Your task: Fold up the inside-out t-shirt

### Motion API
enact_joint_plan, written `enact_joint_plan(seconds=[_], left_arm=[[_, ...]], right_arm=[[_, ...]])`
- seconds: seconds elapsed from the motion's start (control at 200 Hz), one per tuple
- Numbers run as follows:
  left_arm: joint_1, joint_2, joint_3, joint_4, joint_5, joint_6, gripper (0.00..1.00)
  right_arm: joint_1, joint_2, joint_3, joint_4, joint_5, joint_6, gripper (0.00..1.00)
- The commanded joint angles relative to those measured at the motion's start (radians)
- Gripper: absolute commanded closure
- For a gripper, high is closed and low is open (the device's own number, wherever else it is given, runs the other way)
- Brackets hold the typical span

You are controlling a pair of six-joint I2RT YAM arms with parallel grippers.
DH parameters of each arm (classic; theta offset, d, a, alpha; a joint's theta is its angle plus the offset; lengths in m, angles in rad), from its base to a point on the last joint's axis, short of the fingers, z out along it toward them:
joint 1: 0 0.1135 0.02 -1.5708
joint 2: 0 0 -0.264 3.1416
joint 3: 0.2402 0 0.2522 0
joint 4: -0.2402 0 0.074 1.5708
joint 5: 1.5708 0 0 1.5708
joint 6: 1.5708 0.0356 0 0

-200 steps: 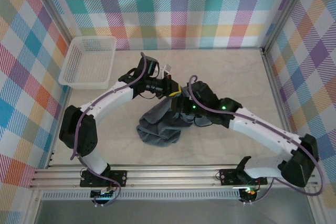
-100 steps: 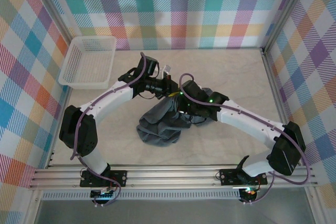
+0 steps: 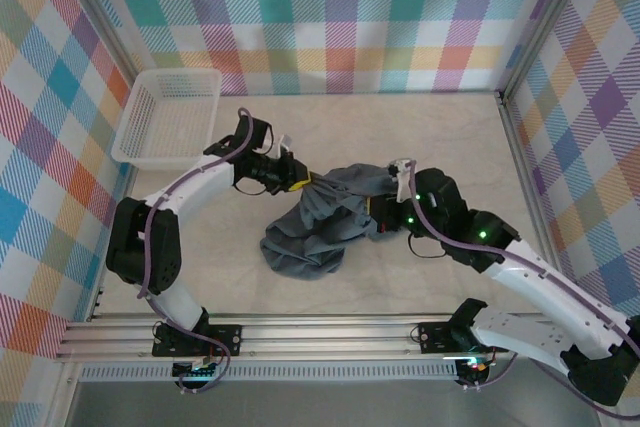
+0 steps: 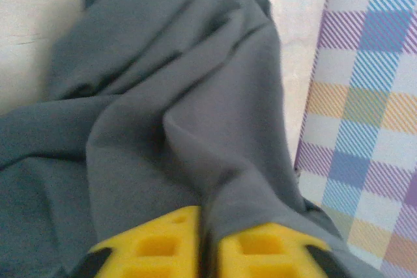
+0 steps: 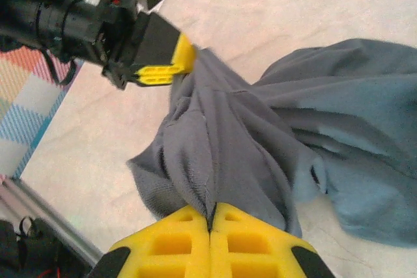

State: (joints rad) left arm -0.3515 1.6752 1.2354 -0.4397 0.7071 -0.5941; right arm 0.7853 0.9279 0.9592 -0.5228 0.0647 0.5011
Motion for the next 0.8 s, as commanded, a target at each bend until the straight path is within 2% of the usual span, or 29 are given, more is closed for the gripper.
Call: enact_joint_plan(seconds=[0.0, 0.045, 0.095, 0.145, 0.225, 0.285, 0.335, 0.44, 0.505, 0.685, 0.755, 0.795], left_arm=[[0.03, -0.066, -0.016, 0.031, -0.098, 0.054, 0.65], [0.03, -0.1, -0.008, 0.0, -0.131, 0.1, 0.52], [0.024, -0.145, -0.012, -0.022, -0.159, 0.144, 0.43], [0.01, -0.189, -0.022, -0.032, -0.164, 0.177, 0.4], [-0.03, -0.244, -0.061, -0.02, -0.133, 0.167, 0.41], [-0.069, -0.255, -0.095, 0.005, -0.103, 0.088, 0.44], [-0.101, -0.26, -0.146, 0.068, -0.064, -0.028, 0.47], [-0.161, -0.291, -0.293, 0.331, -0.005, -0.288, 0.5], [-0.191, -0.314, -0.353, 0.449, -0.004, -0.396, 0.51], [-0.219, -0.286, -0.379, 0.563, 0.023, -0.502, 0.42], [-0.221, -0.259, -0.394, 0.665, 0.028, -0.568, 0.43], [-0.222, -0.247, -0.399, 0.707, 0.027, -0.603, 0.5]], right_arm=[[-0.004, 0.037, -0.009, 0.039, -0.109, -0.067, 1.0], [-0.006, 0.042, -0.022, 0.064, -0.11, -0.064, 1.0], [-0.007, 0.046, -0.031, 0.082, -0.109, -0.067, 1.0], [-0.009, 0.051, -0.037, 0.089, -0.11, -0.077, 1.0], [-0.011, 0.052, -0.053, 0.1, -0.115, -0.094, 1.0], [-0.011, 0.051, -0.07, 0.11, -0.118, -0.095, 1.0], [-0.011, 0.051, -0.084, 0.122, -0.122, -0.095, 1.0], [-0.011, 0.057, -0.094, 0.128, -0.114, -0.084, 1.0], [-0.011, 0.061, -0.095, 0.133, -0.117, -0.081, 1.0], [-0.011, 0.069, -0.103, 0.159, -0.14, -0.077, 1.0], [-0.011, 0.072, -0.101, 0.163, -0.15, -0.072, 1.0], [-0.011, 0.074, -0.105, 0.169, -0.156, -0.068, 1.0]])
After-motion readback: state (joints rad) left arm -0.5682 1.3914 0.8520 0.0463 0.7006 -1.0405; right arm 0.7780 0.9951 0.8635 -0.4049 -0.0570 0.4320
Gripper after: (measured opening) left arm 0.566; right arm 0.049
